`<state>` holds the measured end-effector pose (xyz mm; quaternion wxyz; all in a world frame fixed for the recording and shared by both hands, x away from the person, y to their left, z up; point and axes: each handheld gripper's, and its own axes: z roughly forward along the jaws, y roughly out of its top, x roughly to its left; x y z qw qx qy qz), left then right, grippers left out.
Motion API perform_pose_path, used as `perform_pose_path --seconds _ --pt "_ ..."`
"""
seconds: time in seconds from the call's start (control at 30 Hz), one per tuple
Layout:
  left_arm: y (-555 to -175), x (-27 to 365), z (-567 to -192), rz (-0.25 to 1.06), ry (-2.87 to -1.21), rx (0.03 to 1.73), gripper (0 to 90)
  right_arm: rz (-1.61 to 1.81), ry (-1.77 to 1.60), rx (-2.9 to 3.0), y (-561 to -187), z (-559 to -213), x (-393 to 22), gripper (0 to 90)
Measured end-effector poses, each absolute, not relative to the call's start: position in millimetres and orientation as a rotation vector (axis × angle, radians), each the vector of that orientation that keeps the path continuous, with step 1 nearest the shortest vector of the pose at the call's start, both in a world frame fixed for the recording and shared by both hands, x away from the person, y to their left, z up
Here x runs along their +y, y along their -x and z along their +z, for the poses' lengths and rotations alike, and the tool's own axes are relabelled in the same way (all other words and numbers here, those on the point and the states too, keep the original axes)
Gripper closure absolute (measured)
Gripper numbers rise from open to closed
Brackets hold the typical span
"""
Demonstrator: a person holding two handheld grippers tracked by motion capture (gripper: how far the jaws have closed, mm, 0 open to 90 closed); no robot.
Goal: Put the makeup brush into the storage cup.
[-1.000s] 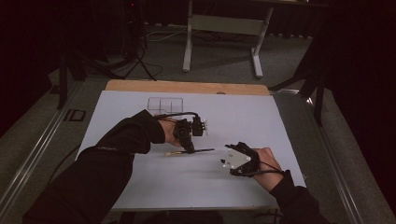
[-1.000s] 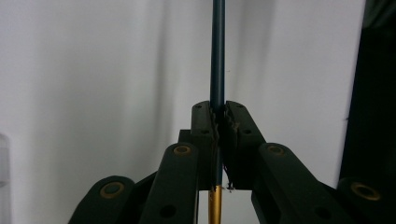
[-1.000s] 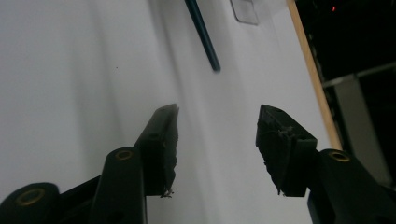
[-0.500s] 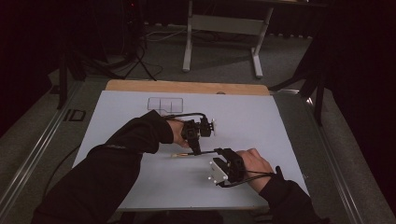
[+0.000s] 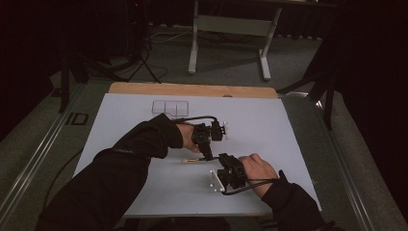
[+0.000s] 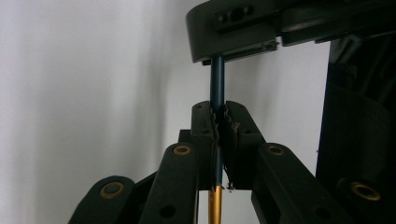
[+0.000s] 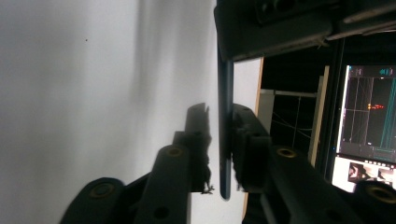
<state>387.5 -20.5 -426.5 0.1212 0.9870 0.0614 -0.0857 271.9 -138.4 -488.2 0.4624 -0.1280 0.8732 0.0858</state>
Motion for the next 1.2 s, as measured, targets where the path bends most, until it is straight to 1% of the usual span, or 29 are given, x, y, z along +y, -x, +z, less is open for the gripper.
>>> perform_pose_path --seconds 0.1,0.27,0.4,0.43,0.47,0.5,0.53,0.57,0.6,0.63,0.7,0.73,0.8,1.03,1.13,1.2 --pt "-388 -19 -426 -0.258 -2.865 0.197 83.6 0.197 0.301 2.139 -273 -489 -138 83.7" --pt "-389 -19 -427 -0.259 -2.872 0.195 83.6 0.176 0.309 2.127 -274 -489 -135 84.8" --pt "-388 -16 -429 -0.195 -2.846 0.125 82.3 0.174 0.303 2.131 -274 -490 -135 85.3" --pt "-387 -15 -429 -0.166 -2.824 0.096 79.5 0.173 0.295 2.133 -275 -490 -135 85.2" --pt "-387 -15 -429 -0.166 -2.824 0.096 73.5 0.173 0.295 2.133 -275 -490 -135 85.2" --pt "-388 -12 -426 -0.098 -2.804 0.093 73.5 0.185 0.285 2.144 -276 -489 -136 85.2" --pt "-388 -11 -424 -0.073 -2.802 0.116 61.6 0.208 0.26 2.155 -276 -486 -136 85.2" --pt "-390 -9 -420 -0.068 -2.782 0.169 54.4 0.237 0.215 2.167 -276 -483 -137 85.2" --pt "-390 -9 -420 -0.068 -2.782 0.169 47.8 0.237 0.215 2.167 -276 -483 -137 85.2" --pt "-390 -8 -417 -0.06 -2.775 0.186 47.8 0.253 0.198 2.186 -277 -481 -138 85.2" --pt "-389 -4 -413 -0.076 -2.768 0.166 32.4 0.27 0.185 2.188 -279 -478 -140 85.2" --pt "-390 -3 -411 -0.077 -2.766 0.165 27.6 0.29 0.167 2.213 -280 -476 -141 85.2" --pt "-391 2 -408 -0.073 -2.755 0.19 22.2 0.312 0.149 2.228 -281 -474 -143 85.2" --pt "-391 26 -385 0.008 -2.66 0.284 17.7 0.354 0.042 2.284 -286 -468 -152 85.3" --pt "-388 39 -375 0.071 -2.627 0.331 16.5 0.398 -0.072 2.329 -291 -466 -158 85.2" --pt "-384 47 -370 0.112 -2.585 0.379 13.9 0.419 -0.146 2.342 -294 -465 -161 85.2"
